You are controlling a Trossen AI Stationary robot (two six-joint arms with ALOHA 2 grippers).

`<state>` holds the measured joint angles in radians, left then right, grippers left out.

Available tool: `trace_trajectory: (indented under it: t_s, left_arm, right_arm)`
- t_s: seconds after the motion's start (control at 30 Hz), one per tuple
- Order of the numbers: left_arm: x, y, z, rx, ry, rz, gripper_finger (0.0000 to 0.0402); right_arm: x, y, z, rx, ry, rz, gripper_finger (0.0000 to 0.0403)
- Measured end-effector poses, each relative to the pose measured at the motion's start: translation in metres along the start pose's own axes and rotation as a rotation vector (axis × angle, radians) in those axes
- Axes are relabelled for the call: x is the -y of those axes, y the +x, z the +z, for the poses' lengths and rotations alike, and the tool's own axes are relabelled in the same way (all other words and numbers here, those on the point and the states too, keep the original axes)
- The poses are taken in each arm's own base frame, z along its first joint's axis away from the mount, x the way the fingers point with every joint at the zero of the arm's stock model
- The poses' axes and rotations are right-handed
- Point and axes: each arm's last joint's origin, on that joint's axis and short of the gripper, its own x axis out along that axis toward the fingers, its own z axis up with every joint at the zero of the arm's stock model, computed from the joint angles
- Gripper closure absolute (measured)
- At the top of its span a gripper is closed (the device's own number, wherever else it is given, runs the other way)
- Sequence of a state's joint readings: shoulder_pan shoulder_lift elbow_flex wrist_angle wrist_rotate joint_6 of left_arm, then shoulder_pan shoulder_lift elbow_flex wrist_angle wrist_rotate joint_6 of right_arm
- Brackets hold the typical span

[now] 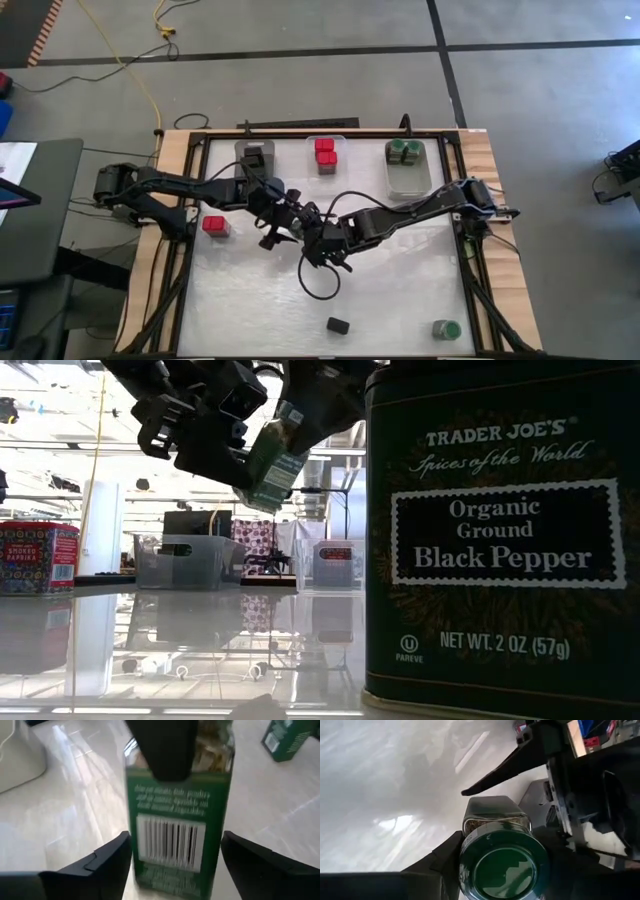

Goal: Sort spices by type
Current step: Put the green seasoning bottle into the gray bin

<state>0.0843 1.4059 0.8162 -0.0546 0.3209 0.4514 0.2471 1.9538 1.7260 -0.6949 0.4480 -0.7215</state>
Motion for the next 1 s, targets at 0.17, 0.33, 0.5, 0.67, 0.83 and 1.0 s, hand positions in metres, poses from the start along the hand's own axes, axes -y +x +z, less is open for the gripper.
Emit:
trace_trajectory:
  t_s: [0.17, 0.33, 0.5, 0.67, 0.83, 1.0]
  left_arm:
    - [0.0, 0.0, -0.002, -0.026, -0.087, 0.021, 0.0105]
    - [0.001, -0.001, -0.008, -0.079, -0.125, 0.002, 0.0105]
    - [0.002, -0.003, -0.01, -0.103, -0.158, -0.005, 0.0105]
    - [0.006, -0.003, -0.007, -0.093, -0.178, -0.037, 0.0105]
    - [0.015, 0.0, -0.003, -0.083, -0.184, -0.082, 0.0104]
    - [0.023, 0.002, 0.0, -0.083, -0.215, -0.104, 0.0104]
  right_arm:
    - [-0.007, -0.004, -0.004, -0.051, 0.043, 0.051, 0.0181]
    - [-0.021, -0.011, -0.003, -0.103, 0.047, 0.1, 0.0181]
    - [-0.038, -0.026, -0.004, -0.198, 0.102, 0.132, 0.0181]
    - [-0.049, -0.053, -0.011, -0.277, 0.173, 0.13, 0.0181]
    - [-0.062, -0.087, -0.028, -0.271, 0.283, 0.072, 0.0181]
    - [-0.076, -0.117, -0.062, -0.262, 0.414, -0.002, 0.0181]
